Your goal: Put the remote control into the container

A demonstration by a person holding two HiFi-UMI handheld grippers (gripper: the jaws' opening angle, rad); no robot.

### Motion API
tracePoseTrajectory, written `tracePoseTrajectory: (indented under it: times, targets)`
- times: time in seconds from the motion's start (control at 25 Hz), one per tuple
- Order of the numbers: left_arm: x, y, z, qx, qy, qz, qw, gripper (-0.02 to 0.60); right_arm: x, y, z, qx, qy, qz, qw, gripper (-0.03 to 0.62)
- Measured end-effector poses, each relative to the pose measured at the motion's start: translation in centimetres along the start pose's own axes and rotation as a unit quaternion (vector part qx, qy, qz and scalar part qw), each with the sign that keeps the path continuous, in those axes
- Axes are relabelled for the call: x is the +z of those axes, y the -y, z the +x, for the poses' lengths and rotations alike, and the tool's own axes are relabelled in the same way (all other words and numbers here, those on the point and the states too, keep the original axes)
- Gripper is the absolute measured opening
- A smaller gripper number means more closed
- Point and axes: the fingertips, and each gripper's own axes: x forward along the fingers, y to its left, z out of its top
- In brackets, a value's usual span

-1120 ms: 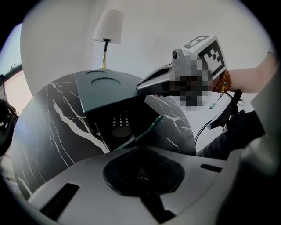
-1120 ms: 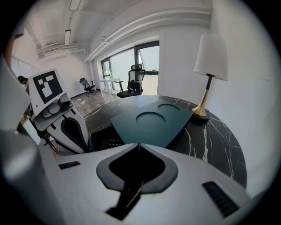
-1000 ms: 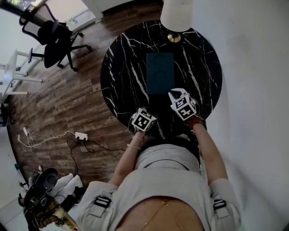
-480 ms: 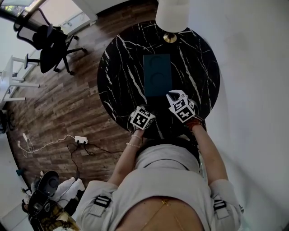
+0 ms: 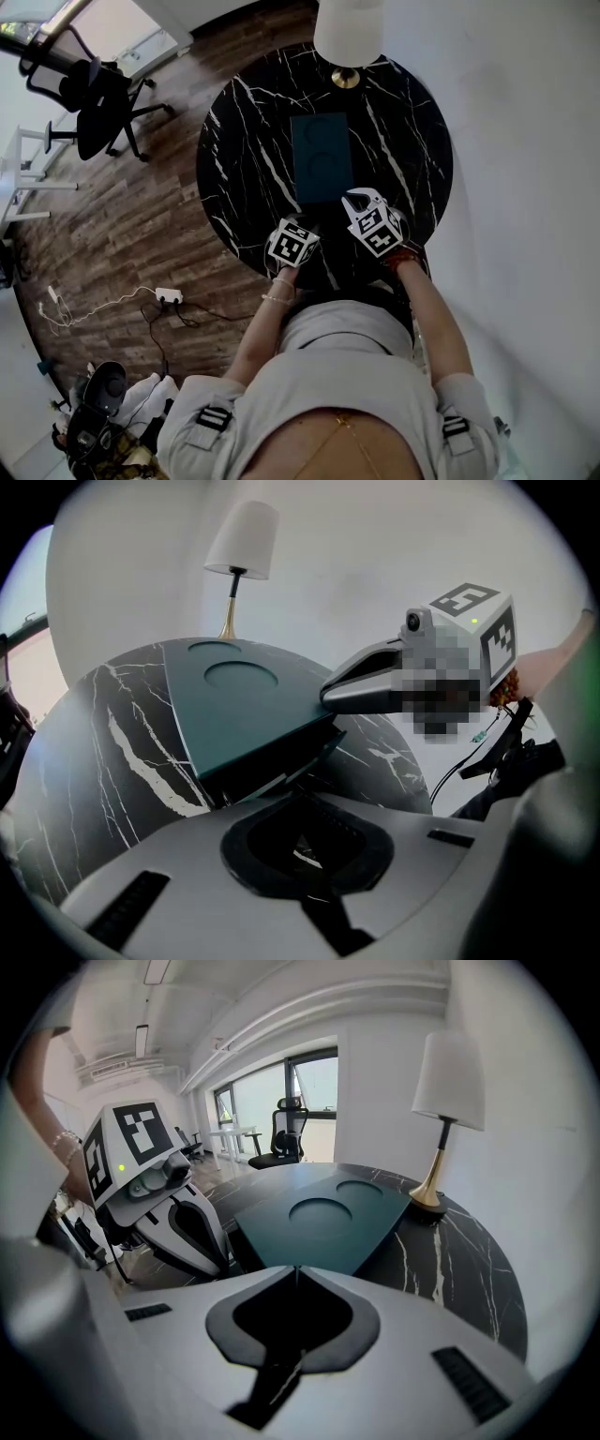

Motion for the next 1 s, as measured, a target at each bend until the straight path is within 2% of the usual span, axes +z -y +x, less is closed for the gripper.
tracePoseTrajectory:
  times: [0.72,1.0]
  targets:
    - [1.1,-1.5,0.9,0.003,0.022,-0.033,0.9992,0.006,0.0,0.0,0.4,0.002,0.006,0.014,1.000,0.012]
    - [1.5,-1.4,1.2,-0.002,0.047,-0.083,0.9955,0.006,-0.1,0.0,0.2,-0.001,0.007,0.015,1.000,0.012]
